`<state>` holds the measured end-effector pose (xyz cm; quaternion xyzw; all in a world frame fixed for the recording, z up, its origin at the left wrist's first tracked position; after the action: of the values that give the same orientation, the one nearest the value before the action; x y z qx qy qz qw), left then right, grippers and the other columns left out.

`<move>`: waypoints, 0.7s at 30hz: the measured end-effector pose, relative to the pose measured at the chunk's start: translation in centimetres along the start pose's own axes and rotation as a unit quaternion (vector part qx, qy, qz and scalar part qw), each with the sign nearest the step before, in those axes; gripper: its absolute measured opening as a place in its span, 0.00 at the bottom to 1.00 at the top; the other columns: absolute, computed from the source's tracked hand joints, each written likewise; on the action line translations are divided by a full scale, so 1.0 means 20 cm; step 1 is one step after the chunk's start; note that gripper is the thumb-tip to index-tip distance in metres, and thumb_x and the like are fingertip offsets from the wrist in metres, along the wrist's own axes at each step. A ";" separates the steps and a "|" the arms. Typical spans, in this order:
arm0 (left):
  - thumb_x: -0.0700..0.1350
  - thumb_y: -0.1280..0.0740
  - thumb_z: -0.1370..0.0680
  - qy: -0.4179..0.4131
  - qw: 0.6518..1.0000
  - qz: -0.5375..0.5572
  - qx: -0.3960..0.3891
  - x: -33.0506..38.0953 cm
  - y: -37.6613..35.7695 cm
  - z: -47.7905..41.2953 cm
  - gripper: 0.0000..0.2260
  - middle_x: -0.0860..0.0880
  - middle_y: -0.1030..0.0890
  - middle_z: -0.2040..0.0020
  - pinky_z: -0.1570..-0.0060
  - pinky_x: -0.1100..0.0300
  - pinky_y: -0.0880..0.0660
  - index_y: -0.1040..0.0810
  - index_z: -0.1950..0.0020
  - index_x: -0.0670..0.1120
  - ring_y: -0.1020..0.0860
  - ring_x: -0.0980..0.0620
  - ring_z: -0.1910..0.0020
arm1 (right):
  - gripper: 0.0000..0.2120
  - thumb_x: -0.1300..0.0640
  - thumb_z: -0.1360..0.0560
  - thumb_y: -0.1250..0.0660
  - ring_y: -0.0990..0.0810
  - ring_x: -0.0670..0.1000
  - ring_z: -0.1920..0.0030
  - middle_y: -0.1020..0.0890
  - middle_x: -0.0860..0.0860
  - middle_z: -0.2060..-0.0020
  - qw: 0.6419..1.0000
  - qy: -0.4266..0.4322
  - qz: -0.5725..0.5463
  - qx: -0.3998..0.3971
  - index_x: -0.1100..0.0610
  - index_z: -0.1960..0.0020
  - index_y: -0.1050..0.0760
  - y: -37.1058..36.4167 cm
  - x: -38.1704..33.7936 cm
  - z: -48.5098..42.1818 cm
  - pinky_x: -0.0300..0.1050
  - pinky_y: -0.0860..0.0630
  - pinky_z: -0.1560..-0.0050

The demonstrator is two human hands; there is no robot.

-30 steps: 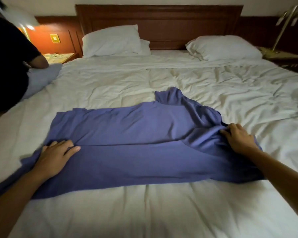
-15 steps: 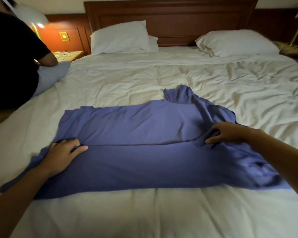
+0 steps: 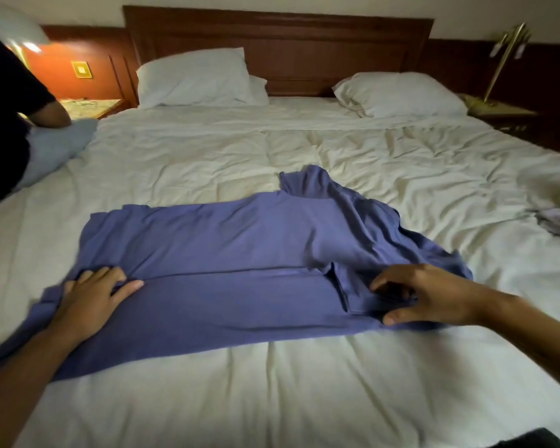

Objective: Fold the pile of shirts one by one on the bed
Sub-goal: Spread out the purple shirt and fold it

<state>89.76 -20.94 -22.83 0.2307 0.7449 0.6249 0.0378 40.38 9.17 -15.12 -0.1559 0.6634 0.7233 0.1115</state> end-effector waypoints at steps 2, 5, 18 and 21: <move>0.57 0.33 0.21 0.026 1.000 -0.013 0.000 0.02 0.01 0.01 0.12 0.49 0.22 0.52 0.43 0.45 0.36 0.28 0.58 0.51 0.27 0.39 0.46 | 0.24 0.29 0.32 0.31 0.22 0.41 0.48 0.24 0.36 0.46 0.995 0.014 0.084 0.056 0.40 0.42 0.23 -0.01 0.03 0.05 0.39 0.26 0.48; 0.56 0.32 0.22 0.045 0.999 -0.013 0.010 0.02 0.00 0.04 0.11 0.44 0.25 0.48 0.41 0.41 0.35 0.26 0.52 0.49 0.28 0.36 0.44 | 0.24 0.32 0.27 0.35 0.23 0.49 0.43 0.24 0.44 0.40 0.971 0.034 0.212 0.107 0.45 0.38 0.21 -0.04 0.03 0.08 0.50 0.25 0.44; 0.50 0.43 0.15 -0.030 0.992 0.117 -0.031 0.23 0.05 -0.01 0.19 0.53 0.38 0.21 0.22 0.46 0.57 0.33 0.23 0.55 0.45 0.51 0.20 | 0.27 0.38 0.21 0.43 0.49 0.50 0.20 0.41 0.48 0.22 0.986 -0.120 -0.027 0.113 0.42 0.24 0.37 -0.11 -0.06 -0.19 0.51 0.48 0.22; 0.58 0.44 0.17 -0.071 0.984 0.120 -0.114 0.46 0.00 -0.02 0.21 0.58 0.43 0.20 0.21 0.49 0.56 0.36 0.23 0.60 0.48 0.54 0.20 | 0.24 0.36 0.20 0.47 0.37 0.51 0.24 0.30 0.48 0.26 0.987 -0.147 0.061 0.016 0.40 0.27 0.31 -0.21 -0.11 -0.38 0.51 0.38 0.29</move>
<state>81.48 -17.78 -20.70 0.3563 0.6307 0.6882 0.0410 44.59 2.19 -18.65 -0.0054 0.6599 0.7327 0.1663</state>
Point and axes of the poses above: each hand's wrist, its own z-axis away from the middle knuckle, its own y-axis out of the back of the hand, x = y × z, the point moved 2 cm from there along -z, towards the middle knuckle
